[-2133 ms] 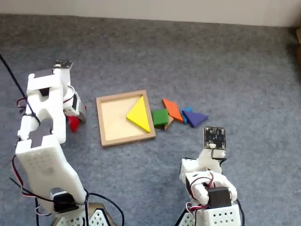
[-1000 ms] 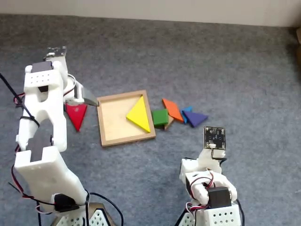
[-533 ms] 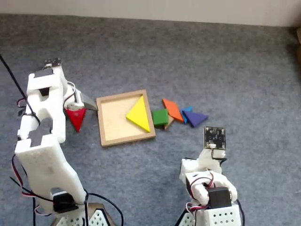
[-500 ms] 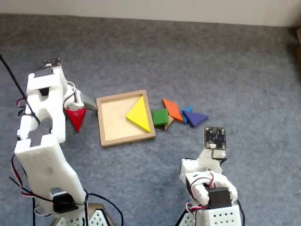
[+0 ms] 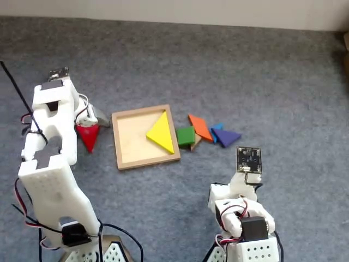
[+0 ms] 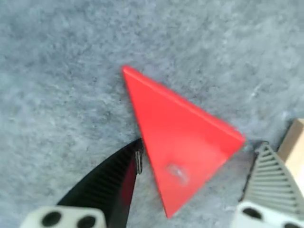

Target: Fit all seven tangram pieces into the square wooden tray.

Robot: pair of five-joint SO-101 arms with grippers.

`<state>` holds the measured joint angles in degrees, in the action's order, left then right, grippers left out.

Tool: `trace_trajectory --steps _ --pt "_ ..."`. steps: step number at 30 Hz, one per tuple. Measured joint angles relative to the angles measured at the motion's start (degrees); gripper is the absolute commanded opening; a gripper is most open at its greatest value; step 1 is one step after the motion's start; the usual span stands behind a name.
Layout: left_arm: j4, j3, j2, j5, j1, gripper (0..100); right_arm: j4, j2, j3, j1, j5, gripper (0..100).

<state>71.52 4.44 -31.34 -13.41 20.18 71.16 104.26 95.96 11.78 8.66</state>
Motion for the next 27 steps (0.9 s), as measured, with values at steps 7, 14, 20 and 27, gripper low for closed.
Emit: trace_trajectory --steps 7,14,20,27 --pt "-0.97 0.0 -0.09 -0.88 0.0 37 0.0 0.0 0.0 0.0 0.0 2.2" --pt "-1.05 0.0 -0.09 -4.22 0.0 30 0.0 0.0 0.0 0.0 0.0 2.2" --pt "-1.05 0.09 -0.26 -4.31 0.0 22 0.0 0.0 0.0 0.0 0.0 2.2" --pt "-1.14 0.44 -0.09 -3.96 -0.18 19 0.0 0.0 0.0 0.0 0.0 2.2"
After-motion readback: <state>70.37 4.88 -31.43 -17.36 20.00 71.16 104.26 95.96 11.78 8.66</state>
